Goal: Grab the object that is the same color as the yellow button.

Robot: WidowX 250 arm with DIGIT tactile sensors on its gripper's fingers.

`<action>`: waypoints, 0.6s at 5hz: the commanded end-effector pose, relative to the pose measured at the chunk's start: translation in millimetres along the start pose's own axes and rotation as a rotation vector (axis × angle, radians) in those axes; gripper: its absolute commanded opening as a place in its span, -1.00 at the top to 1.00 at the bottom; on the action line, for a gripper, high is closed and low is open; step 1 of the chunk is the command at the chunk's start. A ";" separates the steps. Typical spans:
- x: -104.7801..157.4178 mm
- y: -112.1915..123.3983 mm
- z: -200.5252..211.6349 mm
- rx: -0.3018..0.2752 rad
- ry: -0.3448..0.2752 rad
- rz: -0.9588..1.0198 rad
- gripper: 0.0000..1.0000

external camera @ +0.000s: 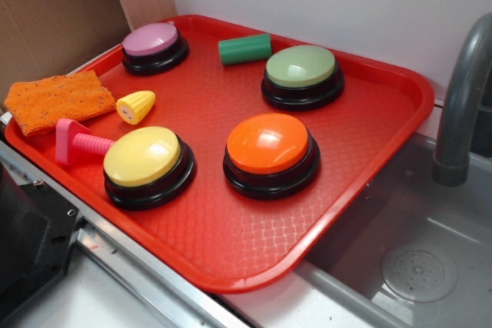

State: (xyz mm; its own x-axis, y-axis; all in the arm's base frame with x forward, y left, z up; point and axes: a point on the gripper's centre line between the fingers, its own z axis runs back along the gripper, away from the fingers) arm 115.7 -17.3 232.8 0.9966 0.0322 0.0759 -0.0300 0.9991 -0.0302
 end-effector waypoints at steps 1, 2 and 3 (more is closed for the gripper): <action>0.0 0.0 0.0 0.000 0.000 0.000 -1.00; 17.4 27.7 -27.3 0.050 0.020 0.088 -1.00; 33.7 50.5 -59.7 0.076 0.043 0.123 -1.00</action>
State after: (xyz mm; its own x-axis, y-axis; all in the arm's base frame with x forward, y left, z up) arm 149.1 28.0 170.1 0.9884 0.1516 0.0094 -0.1519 0.9878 0.0351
